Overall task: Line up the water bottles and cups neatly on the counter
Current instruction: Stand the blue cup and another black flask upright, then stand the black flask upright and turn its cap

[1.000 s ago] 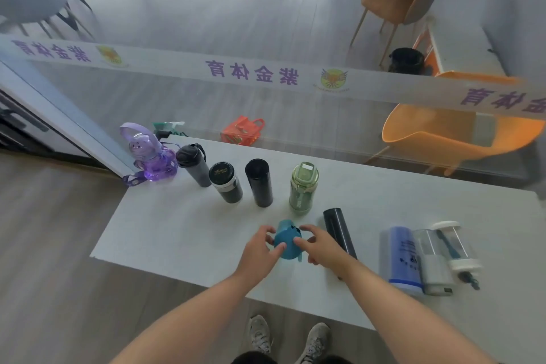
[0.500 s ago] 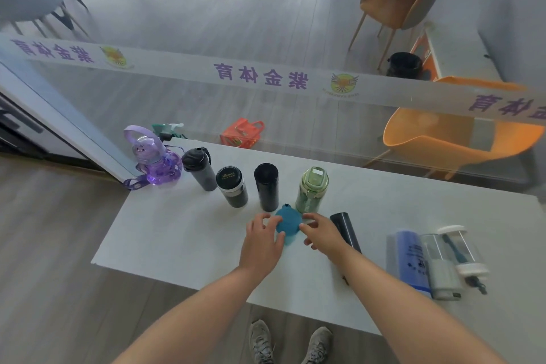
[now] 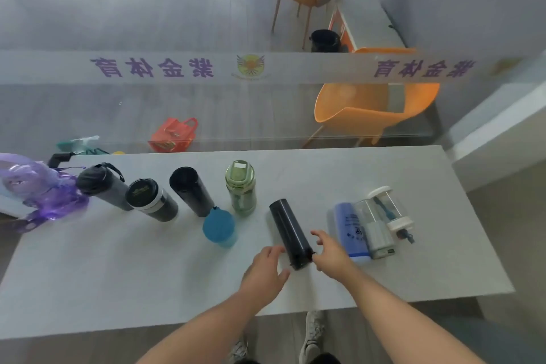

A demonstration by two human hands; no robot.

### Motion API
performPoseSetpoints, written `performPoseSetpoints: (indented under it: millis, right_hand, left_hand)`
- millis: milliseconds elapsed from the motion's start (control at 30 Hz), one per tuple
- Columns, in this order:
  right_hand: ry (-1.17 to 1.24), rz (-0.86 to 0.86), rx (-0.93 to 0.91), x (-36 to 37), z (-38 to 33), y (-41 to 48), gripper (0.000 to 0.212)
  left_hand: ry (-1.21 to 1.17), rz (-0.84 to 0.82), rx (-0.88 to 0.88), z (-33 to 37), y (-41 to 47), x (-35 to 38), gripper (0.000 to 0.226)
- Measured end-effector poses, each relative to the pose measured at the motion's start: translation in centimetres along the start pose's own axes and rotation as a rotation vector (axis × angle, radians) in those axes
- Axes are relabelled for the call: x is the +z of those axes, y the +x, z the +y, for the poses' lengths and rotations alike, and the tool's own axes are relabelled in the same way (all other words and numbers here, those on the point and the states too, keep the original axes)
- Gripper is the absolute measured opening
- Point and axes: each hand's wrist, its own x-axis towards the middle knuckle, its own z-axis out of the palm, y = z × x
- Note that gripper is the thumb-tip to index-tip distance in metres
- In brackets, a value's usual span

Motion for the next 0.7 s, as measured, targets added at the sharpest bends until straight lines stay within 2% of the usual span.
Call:
performPoseSetpoints:
  millis: [100, 233, 367, 600, 700]
  right_hand:
    - [-0.054, -0.149, 0.024, 0.5, 1.4, 1.4, 0.076]
    - [-0.019, -0.258, -0.003, 1.2, 2.5, 3.2, 0.066]
    - [0.010, -0.303, -0.052, 0.3, 3.2, 3.9, 0.067]
    - [0.116, -0.484, -0.081, -4.4, 0.8, 2.3, 0.074]
    - [0.131, -0.504, -0.099, -5.5, -0.8, 1.9, 0.068]
  left_hand:
    - [-0.102, -0.048, -0.150, 0.5, 1.3, 3.3, 0.054]
    - [-0.258, 0.019, -0.258, 1.1, 2.5, 6.3, 0.054]
    - [-0.339, 0.131, -0.298, 2.4, 2.3, 6.9, 0.044]
    - [-0.343, 0.298, -0.300, 5.4, 0.0, 3.8, 0.045]
    - [-0.337, 0.357, -0.289, 6.1, -0.6, 2.2, 0.048]
